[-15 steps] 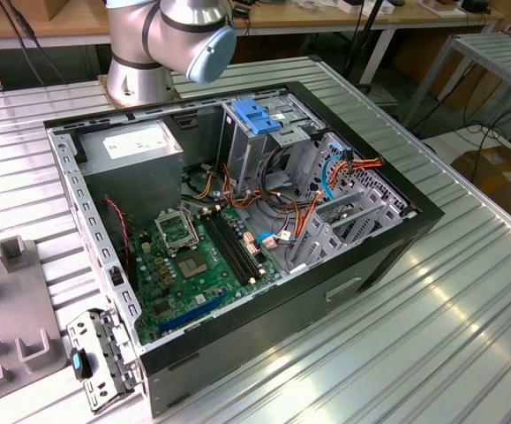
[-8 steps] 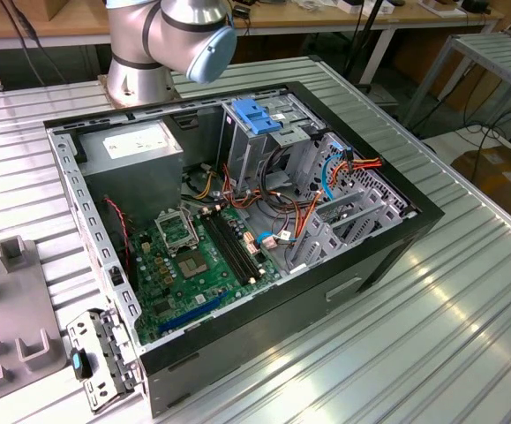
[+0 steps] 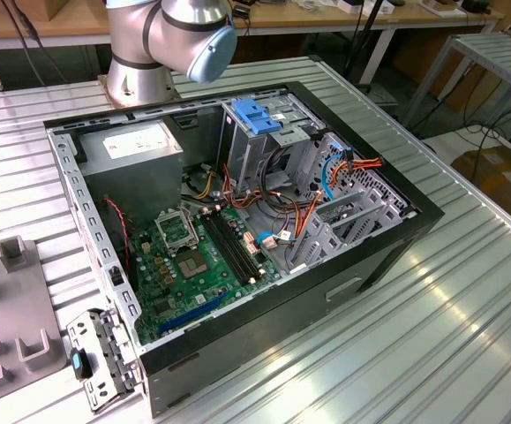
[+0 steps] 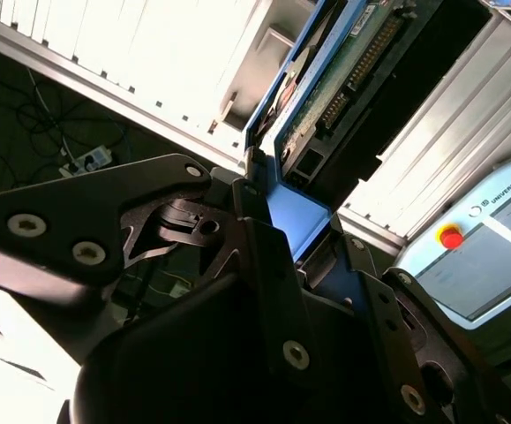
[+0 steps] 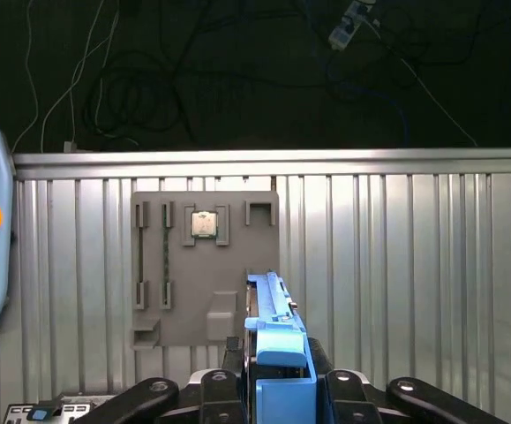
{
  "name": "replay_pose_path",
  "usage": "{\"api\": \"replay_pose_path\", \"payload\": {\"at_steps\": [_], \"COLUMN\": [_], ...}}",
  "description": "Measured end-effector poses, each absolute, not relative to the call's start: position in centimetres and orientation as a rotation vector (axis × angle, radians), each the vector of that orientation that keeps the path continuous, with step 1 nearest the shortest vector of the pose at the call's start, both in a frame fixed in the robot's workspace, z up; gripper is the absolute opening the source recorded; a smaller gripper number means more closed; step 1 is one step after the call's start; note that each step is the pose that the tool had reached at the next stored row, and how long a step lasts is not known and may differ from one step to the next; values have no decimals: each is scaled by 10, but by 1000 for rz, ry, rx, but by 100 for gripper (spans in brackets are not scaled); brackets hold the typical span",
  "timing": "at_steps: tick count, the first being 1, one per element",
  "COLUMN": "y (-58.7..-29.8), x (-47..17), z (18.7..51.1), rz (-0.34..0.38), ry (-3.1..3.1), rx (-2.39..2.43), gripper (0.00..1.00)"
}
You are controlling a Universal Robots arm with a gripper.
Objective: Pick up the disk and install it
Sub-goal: 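Pick up the disk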
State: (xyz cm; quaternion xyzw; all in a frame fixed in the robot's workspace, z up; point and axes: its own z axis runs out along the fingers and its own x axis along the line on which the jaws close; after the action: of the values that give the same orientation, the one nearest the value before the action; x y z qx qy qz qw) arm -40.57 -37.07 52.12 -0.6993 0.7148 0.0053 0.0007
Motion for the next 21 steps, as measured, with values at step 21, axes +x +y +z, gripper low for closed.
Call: {"api": "replay_pose_path", "payload": {"at_steps": [21], "y": [-371], "x": [-362], "z": [521], "rz": [17], "ry": [2245], "rx": [-2196], "gripper": [37]}}
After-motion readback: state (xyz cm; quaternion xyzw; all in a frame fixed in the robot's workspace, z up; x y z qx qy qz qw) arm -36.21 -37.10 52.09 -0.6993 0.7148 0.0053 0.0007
